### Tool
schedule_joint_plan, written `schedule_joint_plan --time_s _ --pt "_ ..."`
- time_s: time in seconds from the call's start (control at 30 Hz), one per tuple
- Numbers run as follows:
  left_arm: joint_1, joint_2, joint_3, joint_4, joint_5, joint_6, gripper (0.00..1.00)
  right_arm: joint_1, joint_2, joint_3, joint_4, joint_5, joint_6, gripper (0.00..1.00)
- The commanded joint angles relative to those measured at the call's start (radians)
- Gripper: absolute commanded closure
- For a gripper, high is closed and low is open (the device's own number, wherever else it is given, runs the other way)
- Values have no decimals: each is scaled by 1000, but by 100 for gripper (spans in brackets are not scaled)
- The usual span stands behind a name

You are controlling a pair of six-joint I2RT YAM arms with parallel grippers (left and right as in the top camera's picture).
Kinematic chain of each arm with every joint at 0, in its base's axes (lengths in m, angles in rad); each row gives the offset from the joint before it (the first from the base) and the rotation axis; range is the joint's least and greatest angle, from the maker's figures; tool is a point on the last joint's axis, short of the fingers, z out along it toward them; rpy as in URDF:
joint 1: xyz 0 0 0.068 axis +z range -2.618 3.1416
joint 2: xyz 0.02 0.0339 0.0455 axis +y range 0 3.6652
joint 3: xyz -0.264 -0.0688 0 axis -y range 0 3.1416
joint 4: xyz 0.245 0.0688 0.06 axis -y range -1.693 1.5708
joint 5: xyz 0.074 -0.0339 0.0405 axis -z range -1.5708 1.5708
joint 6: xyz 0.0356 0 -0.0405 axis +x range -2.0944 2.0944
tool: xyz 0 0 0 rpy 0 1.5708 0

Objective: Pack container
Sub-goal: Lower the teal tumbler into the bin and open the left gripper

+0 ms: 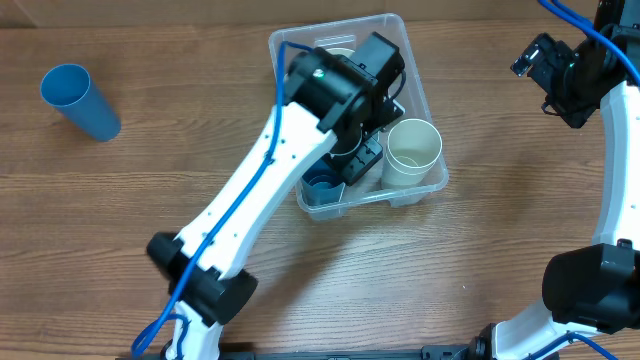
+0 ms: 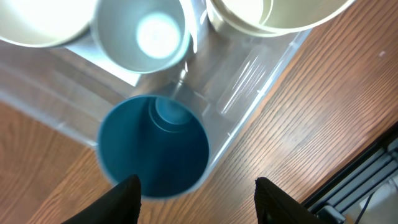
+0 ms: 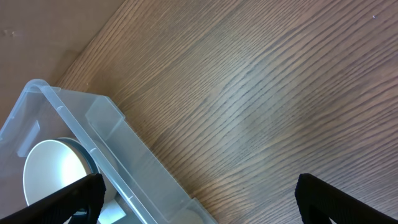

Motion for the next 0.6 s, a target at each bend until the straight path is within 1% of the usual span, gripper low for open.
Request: schedule_joint_plan --time_s 0.0,0.03,0.13,0.2,0.3,0.4,0.57 --pt "106 -151 62 -2 -73 -105 41 -2 -14 22 6 8 2 0" --pt "149 -176 68 1 -73 -117 41 -2 -14 22 6 8 2 0" --pt "340 -238 69 24 -71 -157 37 -2 -14 22 6 8 2 0" --pt "451 -238 69 27 -49 -177 39 -2 -14 22 6 8 2 0" --pt "582 -213 55 21 24 -165 43 -2 -14 22 6 8 2 0" --pt "646 -185 47 23 28 -147 44 -2 -14 22 6 8 2 0" --pt "663 -142 47 78 15 -136 44 -2 -14 22 5 8 2 0"
